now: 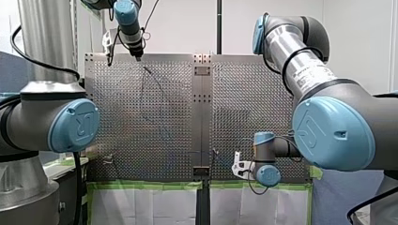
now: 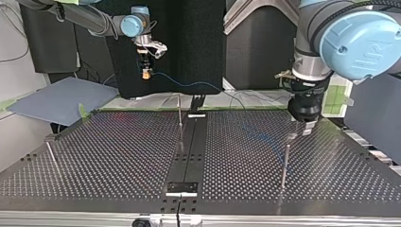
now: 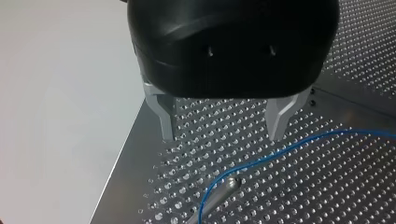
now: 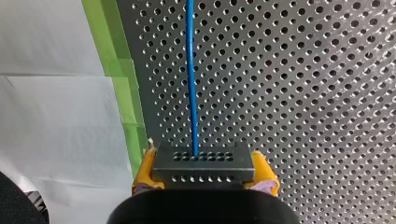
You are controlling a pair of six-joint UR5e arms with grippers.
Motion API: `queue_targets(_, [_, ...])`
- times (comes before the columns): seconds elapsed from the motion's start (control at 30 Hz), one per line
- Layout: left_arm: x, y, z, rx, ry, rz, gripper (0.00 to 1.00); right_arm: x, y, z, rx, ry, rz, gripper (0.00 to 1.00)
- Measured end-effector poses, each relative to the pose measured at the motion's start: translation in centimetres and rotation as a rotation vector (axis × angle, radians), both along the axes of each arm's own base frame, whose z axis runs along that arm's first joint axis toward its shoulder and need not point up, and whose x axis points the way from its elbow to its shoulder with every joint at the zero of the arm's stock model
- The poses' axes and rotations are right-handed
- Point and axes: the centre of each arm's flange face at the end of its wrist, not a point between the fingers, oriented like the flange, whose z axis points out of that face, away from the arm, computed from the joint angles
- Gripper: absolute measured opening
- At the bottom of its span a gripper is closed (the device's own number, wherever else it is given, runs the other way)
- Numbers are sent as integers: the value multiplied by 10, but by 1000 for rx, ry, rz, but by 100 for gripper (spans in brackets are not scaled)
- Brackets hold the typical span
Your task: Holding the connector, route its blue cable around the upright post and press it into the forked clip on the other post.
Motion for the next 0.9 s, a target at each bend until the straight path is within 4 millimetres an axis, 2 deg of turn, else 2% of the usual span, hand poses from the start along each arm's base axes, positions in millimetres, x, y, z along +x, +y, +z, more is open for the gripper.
queue_targets(0.33, [-2, -2, 0, 1, 0, 0, 94, 0, 0, 0, 0, 0, 0, 0])
queue_targets(0.9, [-7, 8, -1, 29, 30, 90, 94, 0, 0, 0, 0, 0, 1, 0])
